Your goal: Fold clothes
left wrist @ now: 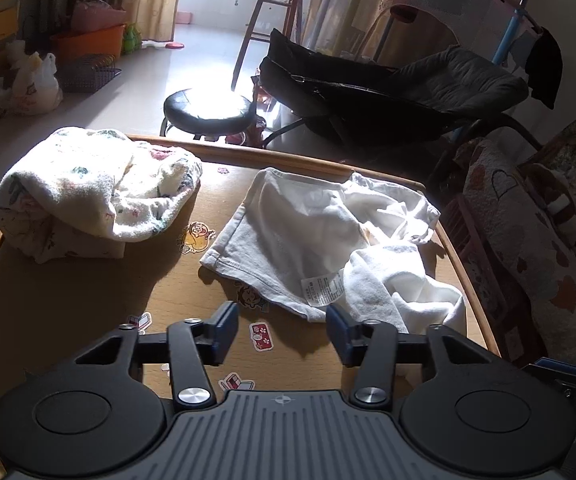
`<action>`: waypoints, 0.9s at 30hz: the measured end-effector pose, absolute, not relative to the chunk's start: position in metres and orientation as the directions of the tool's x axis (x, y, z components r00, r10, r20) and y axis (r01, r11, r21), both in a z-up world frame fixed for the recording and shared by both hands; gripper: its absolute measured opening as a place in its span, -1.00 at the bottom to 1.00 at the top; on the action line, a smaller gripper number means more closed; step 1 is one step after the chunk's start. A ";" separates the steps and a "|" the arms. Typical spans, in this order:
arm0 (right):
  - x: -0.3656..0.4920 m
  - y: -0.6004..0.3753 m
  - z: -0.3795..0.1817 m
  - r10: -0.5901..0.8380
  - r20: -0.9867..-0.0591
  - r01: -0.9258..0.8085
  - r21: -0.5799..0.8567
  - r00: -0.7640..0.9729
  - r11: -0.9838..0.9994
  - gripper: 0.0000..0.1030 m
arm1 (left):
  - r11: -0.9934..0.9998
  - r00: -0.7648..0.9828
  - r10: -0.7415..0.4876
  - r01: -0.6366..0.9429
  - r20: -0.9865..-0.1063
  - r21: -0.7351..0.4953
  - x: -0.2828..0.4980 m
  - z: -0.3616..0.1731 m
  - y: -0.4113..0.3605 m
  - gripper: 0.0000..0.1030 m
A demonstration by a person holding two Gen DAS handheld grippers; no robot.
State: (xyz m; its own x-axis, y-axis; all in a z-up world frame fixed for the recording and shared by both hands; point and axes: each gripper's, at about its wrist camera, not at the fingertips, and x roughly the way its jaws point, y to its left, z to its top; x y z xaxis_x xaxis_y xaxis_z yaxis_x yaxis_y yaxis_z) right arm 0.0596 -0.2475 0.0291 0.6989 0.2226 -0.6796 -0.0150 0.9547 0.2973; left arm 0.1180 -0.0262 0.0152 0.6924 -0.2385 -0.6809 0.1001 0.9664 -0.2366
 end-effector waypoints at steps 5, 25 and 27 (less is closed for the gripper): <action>0.061 -0.244 0.029 0.231 -0.674 -0.035 0.291 0.702 0.956 0.01 | 0.969 0.691 -0.230 0.097 -0.685 -0.228 0.121 0.014 -0.029 0.09; 0.102 -0.162 0.027 0.284 -0.680 -0.278 0.122 0.676 0.953 -0.02 | 0.970 0.656 -0.190 0.012 -0.730 -0.242 0.131 0.009 0.007 0.09; 0.107 -0.155 0.026 0.283 -0.685 -0.294 0.105 0.671 0.950 -0.02 | 0.968 0.654 -0.198 0.014 -0.730 -0.249 0.131 0.007 0.010 0.09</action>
State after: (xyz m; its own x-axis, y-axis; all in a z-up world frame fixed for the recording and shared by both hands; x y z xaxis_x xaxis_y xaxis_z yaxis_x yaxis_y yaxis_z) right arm 0.1069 -0.1552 0.0255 0.6708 0.2831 -0.6855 -0.2937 0.9501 0.1049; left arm 0.1311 0.0096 0.0066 0.6541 -0.1979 -0.7301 0.0144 0.9683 -0.2495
